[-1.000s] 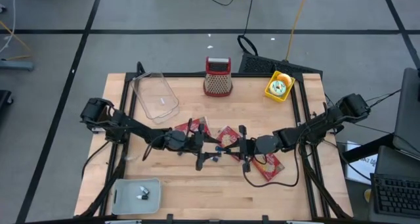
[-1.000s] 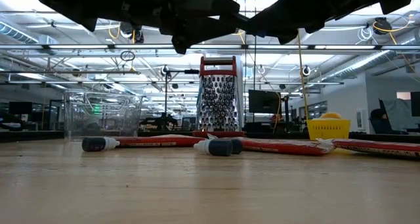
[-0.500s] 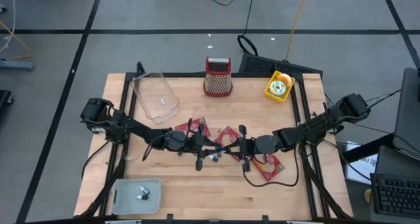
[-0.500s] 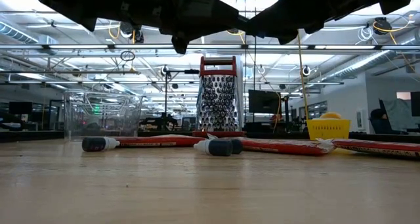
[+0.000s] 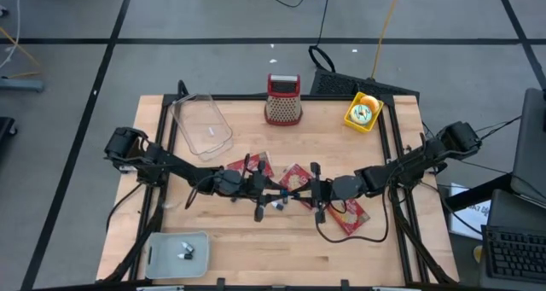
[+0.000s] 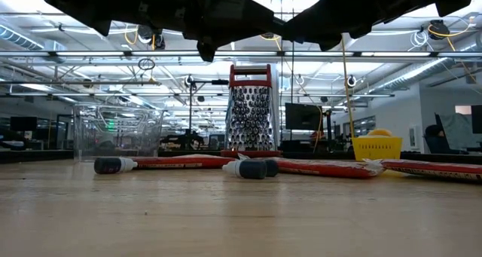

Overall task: Pick & Place Food Item
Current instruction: Put the blue food coloring bottle into the gray bin

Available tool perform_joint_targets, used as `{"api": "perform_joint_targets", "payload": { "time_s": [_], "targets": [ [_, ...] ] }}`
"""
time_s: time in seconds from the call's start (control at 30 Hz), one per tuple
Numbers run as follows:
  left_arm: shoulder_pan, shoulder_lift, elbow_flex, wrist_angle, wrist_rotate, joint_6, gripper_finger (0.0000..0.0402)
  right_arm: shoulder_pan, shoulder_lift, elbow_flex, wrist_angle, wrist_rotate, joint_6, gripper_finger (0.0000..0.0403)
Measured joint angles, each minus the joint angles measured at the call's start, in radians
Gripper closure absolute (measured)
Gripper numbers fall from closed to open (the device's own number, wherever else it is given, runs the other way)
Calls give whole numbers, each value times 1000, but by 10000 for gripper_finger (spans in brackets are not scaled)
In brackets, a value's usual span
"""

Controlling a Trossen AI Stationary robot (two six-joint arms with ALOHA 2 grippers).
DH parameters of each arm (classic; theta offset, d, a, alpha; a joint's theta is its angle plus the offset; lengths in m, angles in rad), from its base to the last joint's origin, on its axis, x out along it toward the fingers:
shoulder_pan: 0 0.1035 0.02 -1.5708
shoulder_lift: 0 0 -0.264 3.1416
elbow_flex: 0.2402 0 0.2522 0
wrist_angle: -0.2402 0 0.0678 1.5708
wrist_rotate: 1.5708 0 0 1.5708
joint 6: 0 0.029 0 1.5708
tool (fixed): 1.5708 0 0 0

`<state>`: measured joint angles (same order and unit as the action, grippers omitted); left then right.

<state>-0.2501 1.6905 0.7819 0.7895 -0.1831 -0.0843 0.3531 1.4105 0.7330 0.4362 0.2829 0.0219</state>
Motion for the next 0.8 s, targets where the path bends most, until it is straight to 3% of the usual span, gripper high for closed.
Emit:
{"api": "perform_joint_targets", "payload": {
  "time_s": [0.17, 0.43, 0.6, 0.8],
  "targets": [
    [0, 0, 0, 0, 0, 1, 328, 0, 0, 0, 0, 0, 0, 330],
    [0, -72, -2, -45, -1, 12, 317, 1, -54, 1, -66, 0, 53, 288],
    [-4, -169, -2, -164, -1, -4, 315, 14, -155, -2, -141, 2, 79, 269],
    [-58, -279, -1, -348, 34, -44, 323, 38, -242, -80, -113, 2, 91, 269]
  ]
}}
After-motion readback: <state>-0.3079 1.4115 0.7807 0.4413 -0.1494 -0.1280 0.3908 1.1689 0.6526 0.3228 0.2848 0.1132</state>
